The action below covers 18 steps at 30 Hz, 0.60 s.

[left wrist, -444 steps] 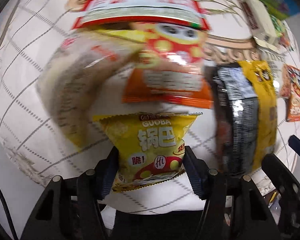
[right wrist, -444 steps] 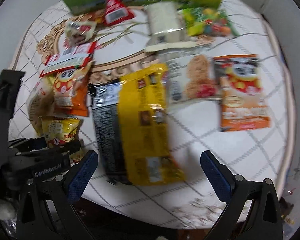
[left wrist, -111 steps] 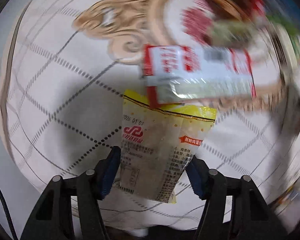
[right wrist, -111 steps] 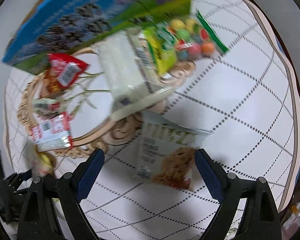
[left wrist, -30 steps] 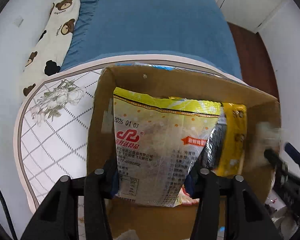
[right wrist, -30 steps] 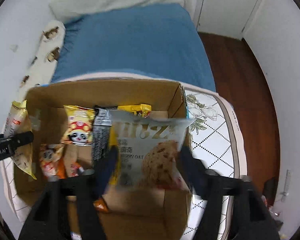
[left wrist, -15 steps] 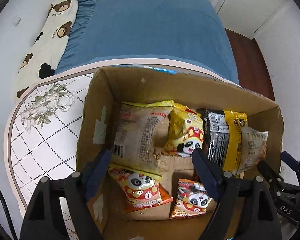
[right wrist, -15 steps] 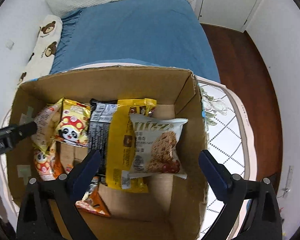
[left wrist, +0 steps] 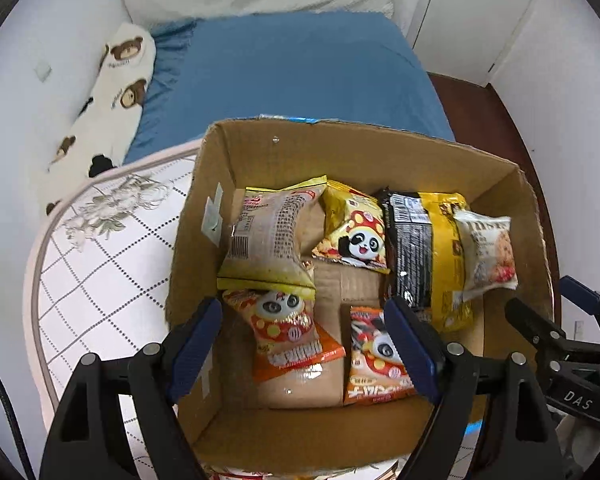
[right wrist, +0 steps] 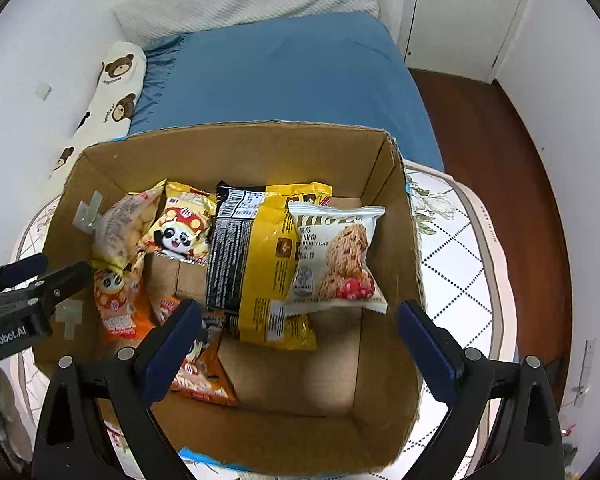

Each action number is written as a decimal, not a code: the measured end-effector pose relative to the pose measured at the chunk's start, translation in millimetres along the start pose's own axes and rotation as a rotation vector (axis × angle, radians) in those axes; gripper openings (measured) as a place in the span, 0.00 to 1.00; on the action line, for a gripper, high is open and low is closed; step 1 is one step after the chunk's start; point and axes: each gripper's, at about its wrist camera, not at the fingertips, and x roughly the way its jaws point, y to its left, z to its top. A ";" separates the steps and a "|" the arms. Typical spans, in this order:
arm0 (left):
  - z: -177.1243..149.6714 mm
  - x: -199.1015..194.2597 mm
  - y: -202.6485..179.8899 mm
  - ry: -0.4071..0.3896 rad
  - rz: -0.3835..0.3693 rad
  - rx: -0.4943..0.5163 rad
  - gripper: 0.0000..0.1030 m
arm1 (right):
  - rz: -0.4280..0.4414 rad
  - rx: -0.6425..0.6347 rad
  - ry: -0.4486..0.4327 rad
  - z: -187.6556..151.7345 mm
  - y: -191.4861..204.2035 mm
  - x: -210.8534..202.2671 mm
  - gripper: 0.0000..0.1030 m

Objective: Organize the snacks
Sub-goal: 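Lift both tools out of the box back toward the table snacks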

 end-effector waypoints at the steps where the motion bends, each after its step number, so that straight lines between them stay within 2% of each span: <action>1: -3.7 -5.5 -0.3 -0.009 -0.007 -0.002 0.81 | 0.004 -0.002 -0.005 -3.6 0.7 -3.6 0.97; 7: -33.1 -45.7 -5.2 -0.111 -0.005 0.012 0.81 | 0.009 -0.025 -0.067 -25.5 5.6 -37.2 0.97; 18: -84.9 -116.3 -10.7 -0.234 -0.009 0.038 0.81 | 0.071 -0.032 -0.210 -72.9 16.5 -120.9 0.97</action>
